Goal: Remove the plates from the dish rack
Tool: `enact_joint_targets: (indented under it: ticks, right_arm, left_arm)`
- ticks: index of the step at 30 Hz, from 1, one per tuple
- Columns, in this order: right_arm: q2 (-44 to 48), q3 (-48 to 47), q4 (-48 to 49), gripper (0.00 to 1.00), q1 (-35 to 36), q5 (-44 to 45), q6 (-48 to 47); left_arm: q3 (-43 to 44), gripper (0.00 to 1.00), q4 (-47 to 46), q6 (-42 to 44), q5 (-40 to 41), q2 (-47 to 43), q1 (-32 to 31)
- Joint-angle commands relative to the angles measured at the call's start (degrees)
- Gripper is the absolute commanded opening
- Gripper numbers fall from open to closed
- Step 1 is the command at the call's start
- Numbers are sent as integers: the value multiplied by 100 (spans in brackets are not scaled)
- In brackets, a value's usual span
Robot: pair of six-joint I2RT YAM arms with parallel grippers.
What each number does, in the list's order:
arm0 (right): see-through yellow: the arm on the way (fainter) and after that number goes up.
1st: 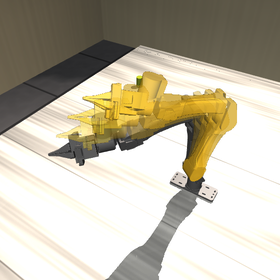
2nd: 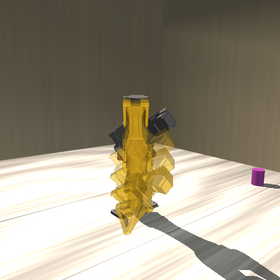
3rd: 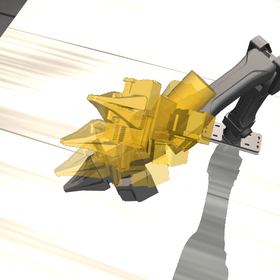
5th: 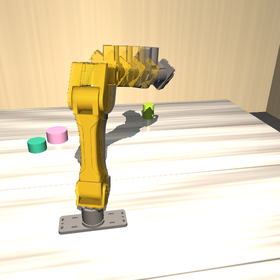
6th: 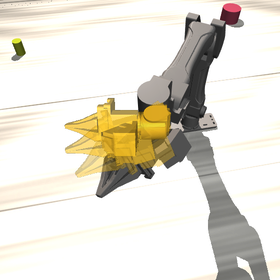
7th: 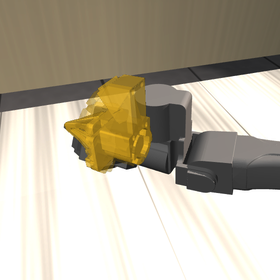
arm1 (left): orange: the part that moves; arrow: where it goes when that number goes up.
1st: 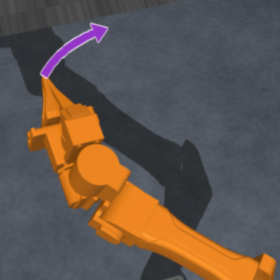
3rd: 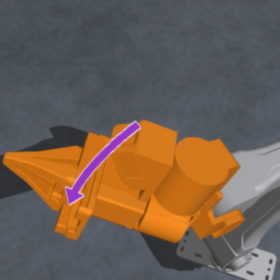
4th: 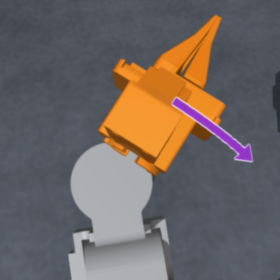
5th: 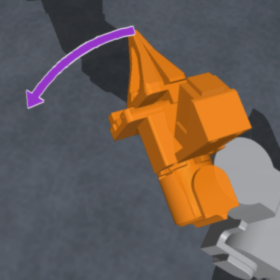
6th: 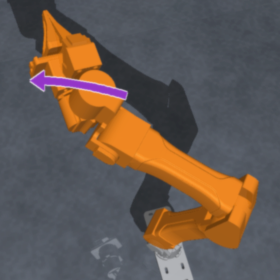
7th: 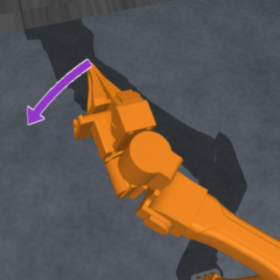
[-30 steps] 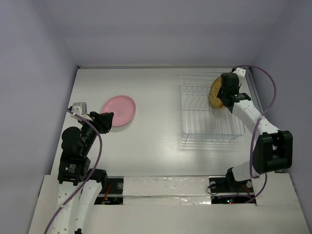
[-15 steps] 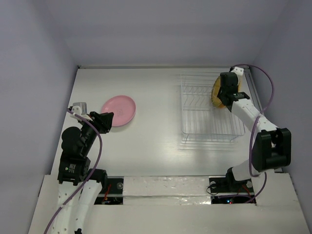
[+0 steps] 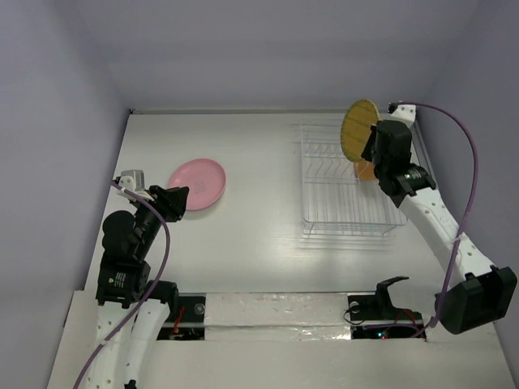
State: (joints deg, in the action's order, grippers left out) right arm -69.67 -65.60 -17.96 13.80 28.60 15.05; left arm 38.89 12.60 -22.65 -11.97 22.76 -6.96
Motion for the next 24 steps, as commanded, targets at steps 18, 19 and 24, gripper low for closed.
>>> enact_joint_targets:
  ticks: [18,19,24]
  right_arm:
    - [-1610,-84,636,0,3084,-4512,-353]
    - [-1759,-128,601,0,3154,-4521,-345]
    - [-2542,-348,372,0,3375,-4381,-257]
  left_arm:
    - [-57,27,-320,24,-95,79,151]
    - [-57,27,-328,24,-95,79,151]
    - [-66,27,-328,33,-95,79,151]
